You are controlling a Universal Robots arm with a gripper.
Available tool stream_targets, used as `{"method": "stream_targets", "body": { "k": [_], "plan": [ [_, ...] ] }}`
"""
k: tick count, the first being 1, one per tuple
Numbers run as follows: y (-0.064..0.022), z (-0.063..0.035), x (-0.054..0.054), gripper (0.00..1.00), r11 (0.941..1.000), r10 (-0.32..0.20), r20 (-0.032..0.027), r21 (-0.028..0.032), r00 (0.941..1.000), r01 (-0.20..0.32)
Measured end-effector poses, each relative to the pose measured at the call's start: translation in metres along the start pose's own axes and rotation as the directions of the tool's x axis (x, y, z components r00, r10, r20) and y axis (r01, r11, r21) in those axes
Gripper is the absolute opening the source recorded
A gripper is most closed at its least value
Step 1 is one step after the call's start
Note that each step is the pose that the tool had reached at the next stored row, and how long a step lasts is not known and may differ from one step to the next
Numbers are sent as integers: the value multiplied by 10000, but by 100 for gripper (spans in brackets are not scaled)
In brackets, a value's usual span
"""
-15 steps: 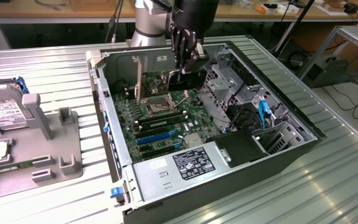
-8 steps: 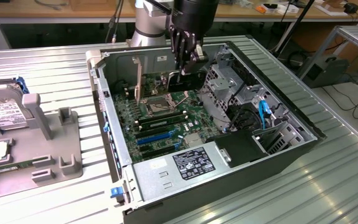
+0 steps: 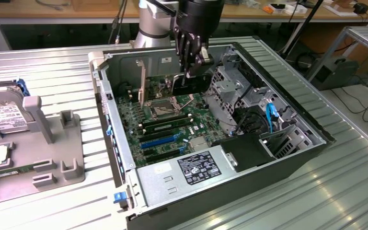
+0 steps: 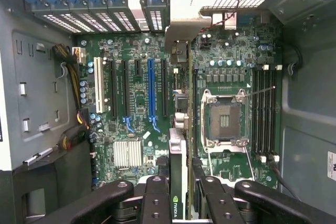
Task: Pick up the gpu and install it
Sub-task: 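Insert the gpu into the slot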
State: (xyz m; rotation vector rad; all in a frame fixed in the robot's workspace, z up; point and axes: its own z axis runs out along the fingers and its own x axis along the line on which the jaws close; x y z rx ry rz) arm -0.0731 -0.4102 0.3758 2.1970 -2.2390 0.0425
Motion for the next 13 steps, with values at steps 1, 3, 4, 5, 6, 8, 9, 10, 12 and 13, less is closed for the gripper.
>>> {"method": "stream_targets", "body": {
  "k": [1,3,4,5,6,8,9,10,12,13],
  "plan": [
    [0,2,0,27,10000,0,-1,-1,10000,0],
    [0,2,0,27,10000,0,0,0,10000,0],
    [0,3,0,27,10000,0,0,0,10000,0],
    [0,3,-1,27,10000,1,1,1,10000,-1],
    [0,4,-2,27,10000,1,2,1,10000,-1],
    [0,4,-3,27,10000,0,0,0,10000,0],
    [0,7,-3,27,10000,0,-2,6,10000,0],
    [1,13,-3,27,10000,2,-1,15,10000,-2],
    [2,33,-3,27,10000,1,0,17,10000,-1],
    [2,46,-3,27,10000,1,0,17,10000,-1]
  ]
}}
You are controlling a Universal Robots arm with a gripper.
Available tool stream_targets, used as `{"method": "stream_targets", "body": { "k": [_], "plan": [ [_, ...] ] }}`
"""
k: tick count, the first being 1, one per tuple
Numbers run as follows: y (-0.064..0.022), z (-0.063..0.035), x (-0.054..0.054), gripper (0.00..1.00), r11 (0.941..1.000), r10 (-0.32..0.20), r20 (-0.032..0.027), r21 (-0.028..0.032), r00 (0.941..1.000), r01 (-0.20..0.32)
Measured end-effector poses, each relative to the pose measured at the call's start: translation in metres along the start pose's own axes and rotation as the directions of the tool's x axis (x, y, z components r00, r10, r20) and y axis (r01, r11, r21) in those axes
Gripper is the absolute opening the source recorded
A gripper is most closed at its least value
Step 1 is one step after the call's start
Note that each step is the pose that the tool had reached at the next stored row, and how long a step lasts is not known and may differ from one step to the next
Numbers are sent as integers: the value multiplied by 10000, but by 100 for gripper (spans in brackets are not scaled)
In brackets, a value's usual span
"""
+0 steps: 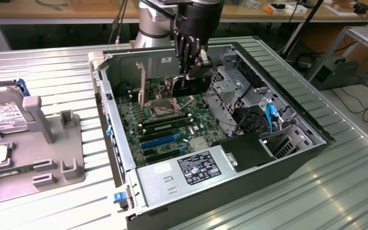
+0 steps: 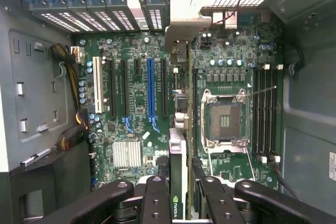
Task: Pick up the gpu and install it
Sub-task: 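Insert the gpu into the slot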
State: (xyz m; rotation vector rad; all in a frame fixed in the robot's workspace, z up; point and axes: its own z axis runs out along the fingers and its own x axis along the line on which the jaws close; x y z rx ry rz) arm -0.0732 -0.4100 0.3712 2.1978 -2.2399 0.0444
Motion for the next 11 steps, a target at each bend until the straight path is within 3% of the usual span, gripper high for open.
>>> {"method": "stream_targets", "body": {
  "k": [11],
  "plan": [
    [9,163,18,27,10000,-2,-3,-2,10000,2]
  ]
}}
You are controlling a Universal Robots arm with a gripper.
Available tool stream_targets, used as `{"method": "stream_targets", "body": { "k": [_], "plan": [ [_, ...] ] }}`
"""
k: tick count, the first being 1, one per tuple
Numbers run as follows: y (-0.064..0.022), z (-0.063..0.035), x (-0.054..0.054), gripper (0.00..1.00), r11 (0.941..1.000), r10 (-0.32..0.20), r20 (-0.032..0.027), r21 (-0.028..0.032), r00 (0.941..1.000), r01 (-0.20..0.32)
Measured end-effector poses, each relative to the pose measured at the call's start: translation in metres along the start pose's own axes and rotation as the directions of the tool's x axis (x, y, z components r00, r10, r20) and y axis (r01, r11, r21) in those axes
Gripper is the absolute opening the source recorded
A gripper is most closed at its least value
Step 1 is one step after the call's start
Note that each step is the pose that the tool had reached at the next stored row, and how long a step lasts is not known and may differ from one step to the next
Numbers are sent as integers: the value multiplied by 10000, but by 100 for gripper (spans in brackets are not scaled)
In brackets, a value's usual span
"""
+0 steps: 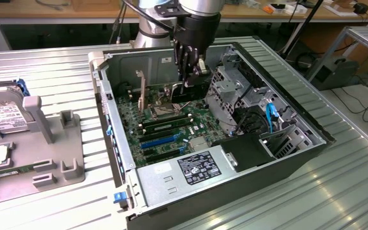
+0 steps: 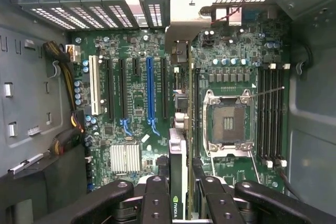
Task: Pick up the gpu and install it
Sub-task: 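Insert the gpu into the slot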
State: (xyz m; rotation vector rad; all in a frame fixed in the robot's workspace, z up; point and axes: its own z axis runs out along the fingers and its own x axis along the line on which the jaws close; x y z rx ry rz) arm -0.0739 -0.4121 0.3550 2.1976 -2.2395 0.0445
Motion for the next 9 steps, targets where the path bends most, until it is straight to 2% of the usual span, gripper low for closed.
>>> {"method": "stream_targets", "body": {
  "k": [5,9],
  "plan": [
    [19,48,50,27,10000,1,3,2,10000,-1],
    [84,83,93,27,10000,0,-3,7,10000,0]
  ]
}}
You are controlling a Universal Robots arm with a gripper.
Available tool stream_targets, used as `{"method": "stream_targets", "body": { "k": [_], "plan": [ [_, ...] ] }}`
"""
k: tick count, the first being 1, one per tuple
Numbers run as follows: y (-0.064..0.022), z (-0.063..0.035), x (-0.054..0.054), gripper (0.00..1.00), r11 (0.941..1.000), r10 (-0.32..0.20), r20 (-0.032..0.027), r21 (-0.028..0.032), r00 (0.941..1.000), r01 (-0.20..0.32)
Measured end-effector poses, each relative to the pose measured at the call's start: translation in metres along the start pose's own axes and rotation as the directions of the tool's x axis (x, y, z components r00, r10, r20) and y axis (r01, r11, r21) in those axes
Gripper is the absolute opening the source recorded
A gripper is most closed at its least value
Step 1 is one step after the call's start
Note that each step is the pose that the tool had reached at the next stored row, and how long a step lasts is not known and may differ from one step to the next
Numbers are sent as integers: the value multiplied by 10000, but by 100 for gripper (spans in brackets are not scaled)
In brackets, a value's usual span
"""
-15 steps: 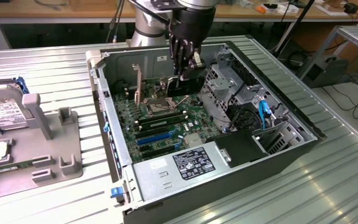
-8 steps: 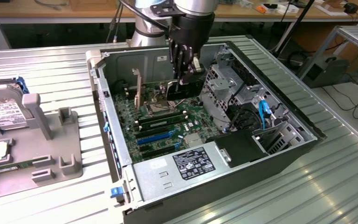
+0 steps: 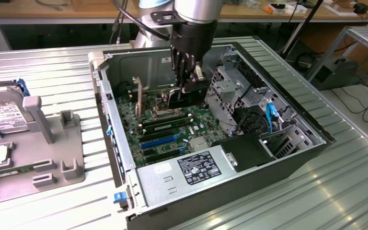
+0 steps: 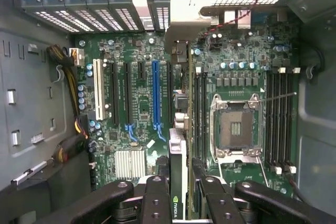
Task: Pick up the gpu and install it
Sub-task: 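Insert the gpu into the slot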
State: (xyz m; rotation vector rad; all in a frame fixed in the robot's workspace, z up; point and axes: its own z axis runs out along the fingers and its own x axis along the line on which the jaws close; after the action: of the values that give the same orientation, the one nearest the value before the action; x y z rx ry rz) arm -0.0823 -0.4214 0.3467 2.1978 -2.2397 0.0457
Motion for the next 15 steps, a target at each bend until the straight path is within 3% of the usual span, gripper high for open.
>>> {"method": "stream_targets", "body": {
  "k": [3,15],
  "plan": [
    [51,36,69,27,10000,0,0,6,10000,0],
    [96,187,296,27,10000,1,0,6,10000,-1]
  ]
}}
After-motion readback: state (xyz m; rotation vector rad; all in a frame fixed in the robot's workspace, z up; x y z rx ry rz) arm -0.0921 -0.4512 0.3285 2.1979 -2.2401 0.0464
